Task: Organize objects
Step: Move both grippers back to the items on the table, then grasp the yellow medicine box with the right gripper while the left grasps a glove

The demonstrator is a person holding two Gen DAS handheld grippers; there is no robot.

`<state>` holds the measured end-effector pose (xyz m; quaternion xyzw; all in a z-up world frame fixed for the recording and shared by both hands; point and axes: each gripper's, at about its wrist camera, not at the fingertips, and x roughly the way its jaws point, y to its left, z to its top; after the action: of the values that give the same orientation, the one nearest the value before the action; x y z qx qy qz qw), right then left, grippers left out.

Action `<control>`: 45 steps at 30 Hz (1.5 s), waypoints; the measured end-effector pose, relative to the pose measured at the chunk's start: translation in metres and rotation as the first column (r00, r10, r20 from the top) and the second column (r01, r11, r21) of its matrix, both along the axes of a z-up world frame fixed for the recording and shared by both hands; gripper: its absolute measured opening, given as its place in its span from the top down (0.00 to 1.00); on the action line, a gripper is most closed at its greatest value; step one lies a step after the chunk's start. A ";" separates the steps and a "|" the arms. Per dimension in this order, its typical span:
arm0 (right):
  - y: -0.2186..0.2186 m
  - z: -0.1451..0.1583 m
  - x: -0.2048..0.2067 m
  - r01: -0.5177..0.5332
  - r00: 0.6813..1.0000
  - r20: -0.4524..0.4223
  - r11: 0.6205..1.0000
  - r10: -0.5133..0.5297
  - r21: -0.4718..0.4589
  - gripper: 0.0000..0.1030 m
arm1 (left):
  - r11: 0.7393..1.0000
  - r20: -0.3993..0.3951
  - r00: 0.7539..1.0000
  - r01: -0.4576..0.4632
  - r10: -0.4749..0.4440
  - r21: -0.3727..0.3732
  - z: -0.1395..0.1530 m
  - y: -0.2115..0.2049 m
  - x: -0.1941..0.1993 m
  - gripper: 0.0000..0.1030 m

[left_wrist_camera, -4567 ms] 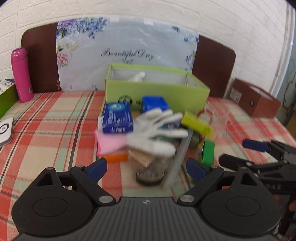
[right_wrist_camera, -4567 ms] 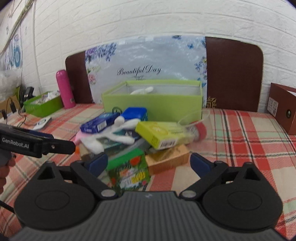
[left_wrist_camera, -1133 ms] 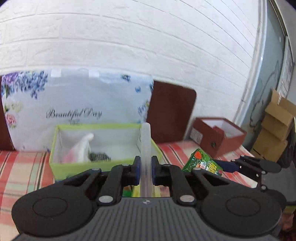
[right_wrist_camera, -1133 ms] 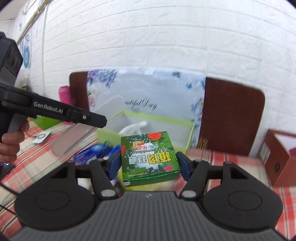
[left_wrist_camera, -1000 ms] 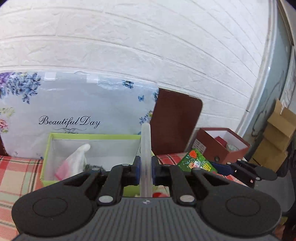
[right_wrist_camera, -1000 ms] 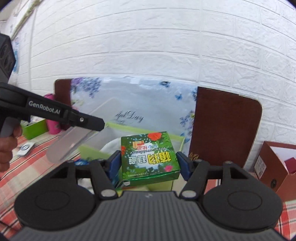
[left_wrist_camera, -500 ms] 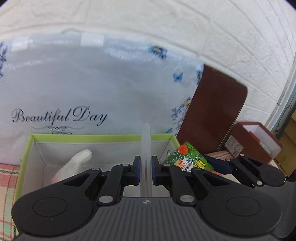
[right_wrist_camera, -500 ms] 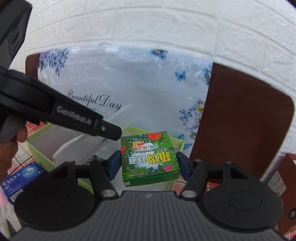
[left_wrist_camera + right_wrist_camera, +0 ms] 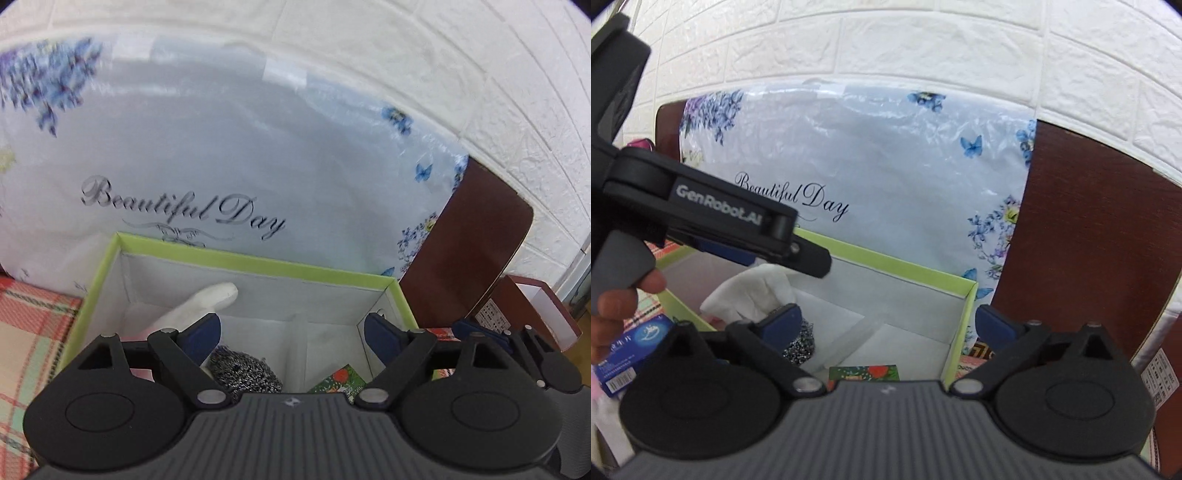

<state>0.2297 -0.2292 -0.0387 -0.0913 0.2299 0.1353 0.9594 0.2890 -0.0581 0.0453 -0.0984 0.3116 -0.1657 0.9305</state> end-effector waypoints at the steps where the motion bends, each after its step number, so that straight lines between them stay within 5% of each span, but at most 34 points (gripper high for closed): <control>1: 0.000 0.003 -0.001 0.003 1.000 0.003 1.000 -0.004 0.002 0.00 | 1.000 0.020 1.000 -0.003 0.002 0.012 0.005 0.000 -0.006 0.15; 12: -0.008 0.043 -0.074 0.034 0.997 0.074 0.997 -0.039 0.067 0.00 | 0.984 0.108 0.994 -0.050 0.032 0.172 0.042 -0.007 -0.088 0.15; 17: -0.014 0.050 -0.117 0.064 0.993 0.089 0.992 -0.074 0.108 0.00 | 0.984 0.130 0.991 -0.033 0.010 0.175 0.042 0.005 -0.130 0.15; 23: -0.009 0.027 -0.157 0.087 0.994 0.049 0.988 -0.094 0.127 0.00 | 0.983 0.106 0.994 -0.051 0.032 0.175 0.015 0.023 -0.171 0.15; 29: 0.018 -0.018 -0.169 0.081 0.994 -0.079 0.989 -0.072 0.121 0.01 | 0.990 -0.020 0.999 -0.045 0.048 0.136 -0.028 0.048 -0.191 0.15; 39: 0.067 -0.047 -0.154 0.036 0.999 -0.001 0.992 -0.036 -0.124 0.27 | 0.989 -0.087 0.995 -0.045 0.058 0.144 -0.059 0.068 -0.199 0.15; 41: 0.068 -0.050 -0.151 0.034 0.999 0.002 0.988 -0.034 -0.150 0.39 | 0.986 -0.080 0.995 -0.049 0.062 0.157 -0.061 0.065 -0.194 0.15; 42: 0.067 -0.051 -0.149 0.032 0.999 -0.010 0.987 -0.034 -0.157 0.61 | 0.985 -0.078 0.995 -0.051 0.065 0.165 -0.063 0.063 -0.189 0.15; 45: 0.059 -0.045 -0.158 0.034 0.999 -0.004 0.990 -0.035 -0.139 0.73 | 0.986 -0.086 0.995 -0.046 0.060 0.160 -0.064 0.062 -0.180 0.15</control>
<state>0.0716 -0.1697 -0.0836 -0.1533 0.2432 0.1027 0.9522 0.1094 0.0038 -0.0186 -0.0402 0.3626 -0.1110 0.9244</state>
